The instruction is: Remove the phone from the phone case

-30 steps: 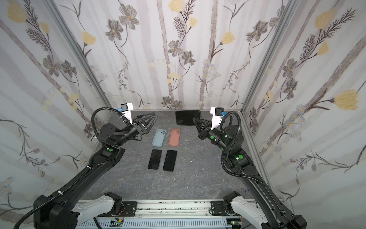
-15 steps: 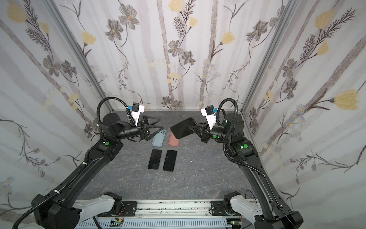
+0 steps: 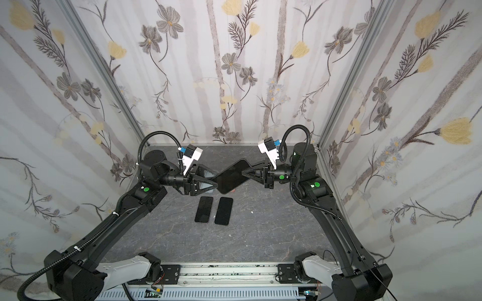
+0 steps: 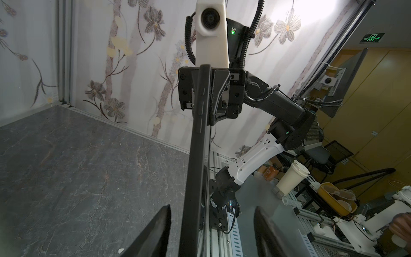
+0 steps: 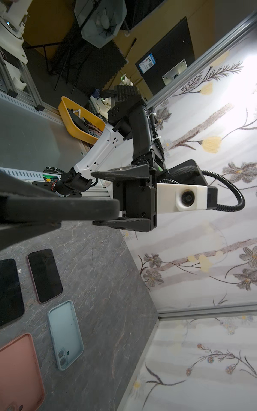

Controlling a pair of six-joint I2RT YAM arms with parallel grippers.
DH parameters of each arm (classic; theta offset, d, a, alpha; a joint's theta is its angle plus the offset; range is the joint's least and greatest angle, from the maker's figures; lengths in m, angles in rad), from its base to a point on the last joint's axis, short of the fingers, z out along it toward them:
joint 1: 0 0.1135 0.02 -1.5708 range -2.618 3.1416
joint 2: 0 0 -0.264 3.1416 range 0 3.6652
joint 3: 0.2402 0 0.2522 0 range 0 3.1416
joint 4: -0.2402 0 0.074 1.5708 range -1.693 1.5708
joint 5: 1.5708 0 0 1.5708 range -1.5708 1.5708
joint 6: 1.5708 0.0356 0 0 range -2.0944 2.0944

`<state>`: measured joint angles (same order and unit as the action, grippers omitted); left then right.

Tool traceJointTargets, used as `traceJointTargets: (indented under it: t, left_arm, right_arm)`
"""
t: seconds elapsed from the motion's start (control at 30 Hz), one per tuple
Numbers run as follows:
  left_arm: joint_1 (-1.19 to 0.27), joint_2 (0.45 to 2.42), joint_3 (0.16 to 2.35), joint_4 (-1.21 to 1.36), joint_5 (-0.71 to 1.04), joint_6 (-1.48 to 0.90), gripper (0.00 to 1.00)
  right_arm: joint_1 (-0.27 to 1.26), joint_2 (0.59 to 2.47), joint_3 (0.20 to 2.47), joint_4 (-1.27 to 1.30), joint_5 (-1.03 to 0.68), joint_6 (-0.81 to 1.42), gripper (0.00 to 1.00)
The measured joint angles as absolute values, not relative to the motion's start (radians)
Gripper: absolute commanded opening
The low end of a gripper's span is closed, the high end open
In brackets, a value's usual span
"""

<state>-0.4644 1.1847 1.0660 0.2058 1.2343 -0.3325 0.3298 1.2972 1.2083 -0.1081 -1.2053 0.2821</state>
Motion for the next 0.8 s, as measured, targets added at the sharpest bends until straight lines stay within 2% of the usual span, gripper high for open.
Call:
traceJointTargets:
  t: [0.13,0.23,0.4,0.57,0.67,0.73,0.77,0.8]
  left_arm:
    - [-0.474,1.194,1.065,0.205,1.245,-0.329,0.32]
    - [-0.483,1.199,1.066,0.205,1.253,-0.321,0.23]
    - [-0.485,1.205,1.072,0.205,1.259,-0.321,0.16]
    - [-0.487,1.207,1.072,0.197,1.246,-0.322,0.0]
    - [-0.487,1.207,1.072,0.19,1.24,-0.321,0.0]
    - [-0.487,1.207,1.073,0.19,1.238,-0.321,0.0]
    - [-0.487,1.207,1.073,0.19,1.235,-0.321,0.0]
    - [-0.487,1.206,1.073,0.189,1.231,-0.321,0.0]
  right_arm:
    - [0.33,1.298,1.19,-0.048,-1.238,0.336,0.0]
    - [0.33,1.3,1.185,-0.02,-1.253,0.359,0.0]
    - [0.33,1.304,1.178,0.007,-1.262,0.382,0.0]
    - [0.33,1.308,1.172,0.026,-1.273,0.392,0.0]
    - [0.329,1.308,1.168,0.038,-1.271,0.403,0.0]
    - [0.329,1.308,1.166,0.044,-1.269,0.403,0.09]
    - [0.328,1.306,1.164,0.048,-1.267,0.405,0.16]
    - [0.327,1.303,1.161,0.048,-1.262,0.41,0.29]
